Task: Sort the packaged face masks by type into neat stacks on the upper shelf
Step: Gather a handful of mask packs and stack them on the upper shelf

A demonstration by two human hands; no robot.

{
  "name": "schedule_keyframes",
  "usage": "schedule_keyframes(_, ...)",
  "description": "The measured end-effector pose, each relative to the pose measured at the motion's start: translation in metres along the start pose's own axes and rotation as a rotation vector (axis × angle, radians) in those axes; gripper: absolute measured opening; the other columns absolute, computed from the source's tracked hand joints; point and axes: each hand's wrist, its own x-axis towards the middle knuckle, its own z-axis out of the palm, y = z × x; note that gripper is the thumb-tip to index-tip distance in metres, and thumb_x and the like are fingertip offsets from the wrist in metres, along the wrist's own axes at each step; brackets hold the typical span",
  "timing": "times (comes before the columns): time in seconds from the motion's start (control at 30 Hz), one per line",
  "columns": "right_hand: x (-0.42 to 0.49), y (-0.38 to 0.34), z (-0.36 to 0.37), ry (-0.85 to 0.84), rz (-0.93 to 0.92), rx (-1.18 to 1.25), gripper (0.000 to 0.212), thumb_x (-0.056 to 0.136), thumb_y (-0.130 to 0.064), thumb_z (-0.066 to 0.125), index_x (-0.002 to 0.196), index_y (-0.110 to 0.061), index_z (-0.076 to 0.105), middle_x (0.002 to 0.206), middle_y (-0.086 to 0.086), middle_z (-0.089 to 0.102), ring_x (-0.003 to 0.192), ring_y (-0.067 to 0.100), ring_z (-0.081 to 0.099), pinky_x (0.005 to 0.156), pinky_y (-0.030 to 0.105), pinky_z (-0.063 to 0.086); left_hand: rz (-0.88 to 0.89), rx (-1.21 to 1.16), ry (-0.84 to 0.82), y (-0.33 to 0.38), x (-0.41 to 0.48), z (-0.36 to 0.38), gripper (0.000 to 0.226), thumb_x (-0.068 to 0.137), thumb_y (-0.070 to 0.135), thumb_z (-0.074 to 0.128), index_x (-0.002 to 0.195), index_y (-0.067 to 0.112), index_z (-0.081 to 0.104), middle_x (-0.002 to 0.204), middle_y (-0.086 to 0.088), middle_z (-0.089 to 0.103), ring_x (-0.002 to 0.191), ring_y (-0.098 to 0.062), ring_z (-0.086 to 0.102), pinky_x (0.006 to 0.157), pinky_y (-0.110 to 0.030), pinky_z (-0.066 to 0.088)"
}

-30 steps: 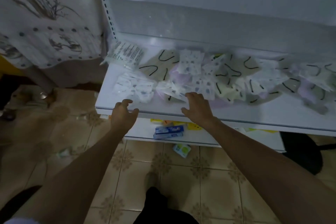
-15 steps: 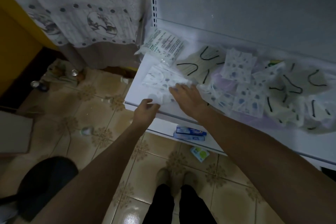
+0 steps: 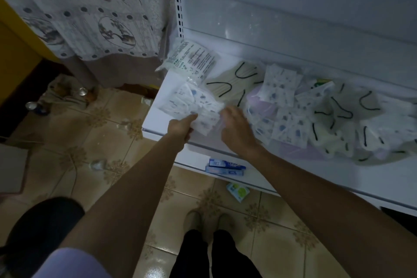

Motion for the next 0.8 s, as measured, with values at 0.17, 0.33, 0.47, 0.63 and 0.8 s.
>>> schedule_keyframes(0.17,-0.021,0.050,-0.001,-0.061,0.279,-0.328,0.045,0.094,-0.021,0.048,0.135,-0.006,0.037,0.137,0.014,0.040,0.125,0.029,0.040,0.095,0.041,0.040,0.035,0.020,0.042,-0.002,0.018,0.008,0.035,0.081,0.032,0.071,0.098,0.005,0.056,0.087,-0.009,0.058,0.078,-0.021,0.056,0.077,-0.030,0.051)
schedule_keyframes(0.33,-0.017,0.073,-0.012,-0.109,0.168,-0.452,0.061,0.093,-0.031,0.055,0.143,-0.012,0.029,0.139,0.011,0.040,0.120,0.026,0.047,0.088,0.039,0.046,0.086,0.144,0.229,-0.009,0.029,0.019,0.059,0.078,0.030,0.074,0.123,0.000,0.052,0.121,-0.016,0.057,0.110,-0.035,0.056,0.094,-0.046,0.049)
schedule_keyframes(0.47,-0.011,0.072,-0.016,-0.035,0.096,-0.658,0.042,0.068,-0.029,0.080,0.102,-0.009,0.066,0.092,0.011,0.067,0.085,0.029,0.064,0.070,0.037,0.050,0.141,0.284,0.306,-0.021,0.012,0.011,0.054,0.084,0.027,0.067,0.126,-0.001,0.049,0.125,-0.019,0.055,0.114,-0.035,0.053,0.093,-0.040,0.047)
schedule_keyframes(0.63,0.003,0.055,-0.044,0.097,0.153,-0.550,0.022,0.078,-0.007,0.066,0.100,-0.010,0.067,0.092,0.012,0.067,0.088,0.029,0.063,0.076,0.037,0.048,0.035,0.053,0.098,-0.033,-0.007,-0.024,0.040,0.084,0.008,0.062,0.122,0.000,0.053,0.115,-0.018,0.058,0.096,-0.032,0.056,0.068,-0.034,0.050)
schedule_keyframes(0.8,0.025,0.037,-0.071,0.247,0.292,-0.184,0.035,0.092,-0.010,0.040,0.123,-0.008,0.057,0.119,0.017,0.059,0.109,0.034,0.055,0.087,0.041,0.044,0.038,-0.002,-0.057,-0.019,-0.028,-0.040,0.039,0.084,0.010,0.062,0.121,0.002,0.053,0.116,-0.016,0.057,0.104,-0.035,0.056,0.078,-0.040,0.049)
